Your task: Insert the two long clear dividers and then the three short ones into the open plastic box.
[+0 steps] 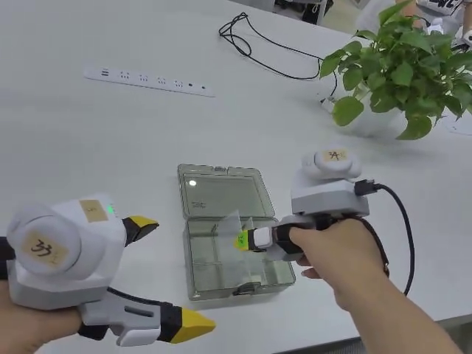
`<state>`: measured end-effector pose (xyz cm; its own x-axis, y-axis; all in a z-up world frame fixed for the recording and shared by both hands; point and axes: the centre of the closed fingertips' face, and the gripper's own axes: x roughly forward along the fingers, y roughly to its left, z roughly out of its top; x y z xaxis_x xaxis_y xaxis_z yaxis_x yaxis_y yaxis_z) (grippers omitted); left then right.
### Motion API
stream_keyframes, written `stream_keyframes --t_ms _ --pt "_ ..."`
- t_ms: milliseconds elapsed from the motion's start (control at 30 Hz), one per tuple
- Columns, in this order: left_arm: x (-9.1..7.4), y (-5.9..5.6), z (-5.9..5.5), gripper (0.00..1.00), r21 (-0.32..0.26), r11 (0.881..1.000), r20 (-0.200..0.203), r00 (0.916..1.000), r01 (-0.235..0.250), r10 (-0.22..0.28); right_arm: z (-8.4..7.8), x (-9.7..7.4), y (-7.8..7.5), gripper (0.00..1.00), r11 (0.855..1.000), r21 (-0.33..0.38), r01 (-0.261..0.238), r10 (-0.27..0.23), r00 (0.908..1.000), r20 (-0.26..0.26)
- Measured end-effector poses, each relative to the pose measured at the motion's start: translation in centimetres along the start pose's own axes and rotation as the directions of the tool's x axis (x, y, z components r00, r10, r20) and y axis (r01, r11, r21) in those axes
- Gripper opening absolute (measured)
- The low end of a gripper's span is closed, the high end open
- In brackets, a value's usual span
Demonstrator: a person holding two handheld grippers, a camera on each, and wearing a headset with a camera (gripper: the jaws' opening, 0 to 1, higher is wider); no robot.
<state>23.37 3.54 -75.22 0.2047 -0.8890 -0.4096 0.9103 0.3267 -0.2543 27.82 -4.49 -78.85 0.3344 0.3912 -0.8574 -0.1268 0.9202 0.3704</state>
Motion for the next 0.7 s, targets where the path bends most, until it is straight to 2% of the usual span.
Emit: stream_keyframes --t_ms 433,700 --pt "-0.07 0.12 -0.01 0.97 -0.002 1.000 -0.002 1.0000 0.002 -0.002 0.06 0.26 -0.20 0.07 1.000 -0.024 0.011 -0.011 0.9999 -0.003" --pt "-0.13 0.16 0.00 0.98 -0.002 1.000 -0.003 1.0000 -0.001 0.001 0.04 0.35 0.07 0.07 0.995 -0.097 0.032 -0.034 0.9993 -0.016"
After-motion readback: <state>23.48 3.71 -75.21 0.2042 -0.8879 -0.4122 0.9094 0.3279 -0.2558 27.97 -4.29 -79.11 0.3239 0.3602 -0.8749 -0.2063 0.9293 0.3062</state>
